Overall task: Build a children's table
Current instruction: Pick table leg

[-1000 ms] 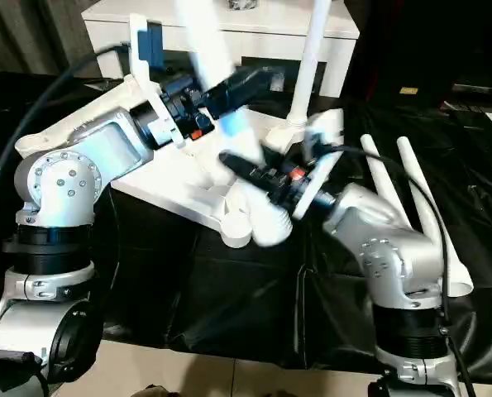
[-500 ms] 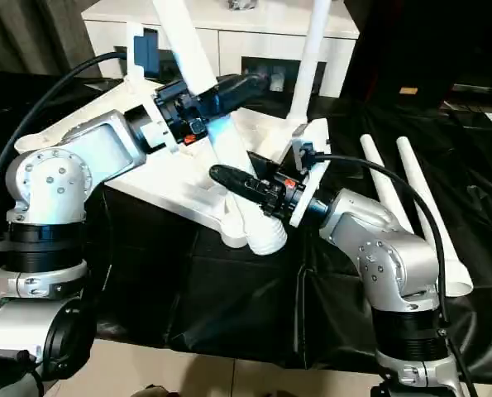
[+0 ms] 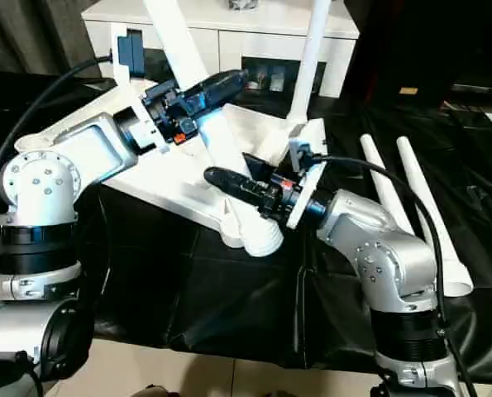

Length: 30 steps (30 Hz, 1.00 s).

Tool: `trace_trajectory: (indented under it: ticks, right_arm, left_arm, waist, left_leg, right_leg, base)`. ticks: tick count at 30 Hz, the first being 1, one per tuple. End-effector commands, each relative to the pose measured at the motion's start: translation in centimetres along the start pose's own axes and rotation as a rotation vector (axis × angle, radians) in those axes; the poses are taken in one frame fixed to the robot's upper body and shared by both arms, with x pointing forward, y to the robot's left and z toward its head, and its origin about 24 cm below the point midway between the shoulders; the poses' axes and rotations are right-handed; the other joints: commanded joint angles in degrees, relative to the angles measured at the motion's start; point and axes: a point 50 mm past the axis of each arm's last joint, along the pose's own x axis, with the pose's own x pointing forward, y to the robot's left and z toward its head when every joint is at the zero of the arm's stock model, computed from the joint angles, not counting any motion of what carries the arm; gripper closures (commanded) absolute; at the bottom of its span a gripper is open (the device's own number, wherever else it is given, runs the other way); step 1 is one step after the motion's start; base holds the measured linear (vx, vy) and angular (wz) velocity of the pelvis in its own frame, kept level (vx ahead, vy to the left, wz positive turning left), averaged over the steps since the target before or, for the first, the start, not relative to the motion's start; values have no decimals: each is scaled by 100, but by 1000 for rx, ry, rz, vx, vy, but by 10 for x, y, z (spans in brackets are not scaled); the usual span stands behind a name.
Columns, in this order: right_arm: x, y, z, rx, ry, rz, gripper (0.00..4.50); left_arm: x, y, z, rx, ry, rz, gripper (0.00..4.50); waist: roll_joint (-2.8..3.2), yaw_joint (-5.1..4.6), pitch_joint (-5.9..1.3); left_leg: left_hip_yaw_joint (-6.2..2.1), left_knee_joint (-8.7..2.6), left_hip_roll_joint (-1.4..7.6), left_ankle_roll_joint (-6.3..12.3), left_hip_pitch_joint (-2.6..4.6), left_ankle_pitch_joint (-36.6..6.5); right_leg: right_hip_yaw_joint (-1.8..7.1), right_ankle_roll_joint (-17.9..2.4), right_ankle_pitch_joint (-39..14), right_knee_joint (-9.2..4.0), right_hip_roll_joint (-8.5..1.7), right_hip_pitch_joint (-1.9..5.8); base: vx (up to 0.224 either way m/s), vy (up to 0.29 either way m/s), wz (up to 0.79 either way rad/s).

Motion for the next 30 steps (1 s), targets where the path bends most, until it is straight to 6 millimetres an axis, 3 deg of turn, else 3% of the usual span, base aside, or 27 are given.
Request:
trace_trajectory:
  ticks: [1, 3, 6, 9, 15, 26, 30]
  right_arm:
    - [-5, -10, 2, -21, 0, -89, 199]
    - [-4, -12, 2, -35, 6, -111, 199]
    - [1, -20, 1, -144, 44, -237, 157]
    - [12, -26, -9, -184, 112, -356, 138]
    - [26, -22, -28, -193, 191, -385, 135]
    - [30, -27, -37, -166, 237, -414, 238]
    - [30, -27, -37, -148, 235, -406, 251]
  left_arm:
    - [0, -1, 2, 57, 15, 30, 271]
    - [1, 1, 3, 74, 16, 52, 271]
    - [6, 7, 1, 219, 75, 182, 275]
    - [12, 6, 3, 305, 99, 258, 275]
    - [16, 6, 0, 395, 140, 272, 276]
    - [15, 6, 0, 413, 145, 263, 276]
    - [14, 7, 1, 412, 140, 266, 276]
  waist:
    - [-45, 21, -396]
    - [-42, 17, -388]
    - [-42, 2, -395]
    - [-51, -33, -402]
    - [-46, -21, -403]
    - [-47, -26, -400]
    - [-53, -22, -404]
  left_leg:
    - [-142, -390, 235, 126, 99, -944]
    - [-146, -400, 243, 97, 103, -958]
    - [-155, -405, 245, 11, 101, -949]
    - [-152, -400, 232, -49, 87, -869]
    - [-144, -399, 234, -1, 94, -848]
    - [-142, -400, 237, -19, 100, -935]
    - [-135, -393, 233, 3, 98, -870]
  right_leg:
    - [213, -1062, -1484, -433, -320, 311]
    - [211, -1035, -1540, -449, -317, 294]
    - [215, -883, -1630, -446, -318, 293]
    - [217, -938, -1429, -413, -311, 305]
    - [229, -994, -1287, -402, -314, 301]
    - [236, -1063, -1189, -387, -321, 317]
    - [239, -1099, -1069, -373, -315, 321]
  base:
    - [0, 0, 0]
    - [0, 0, 0]
    - [0, 0, 0]
    - [0, 0, 0]
    - [0, 0, 0]
    - [0, 0, 0]
    - [0, 0, 0]
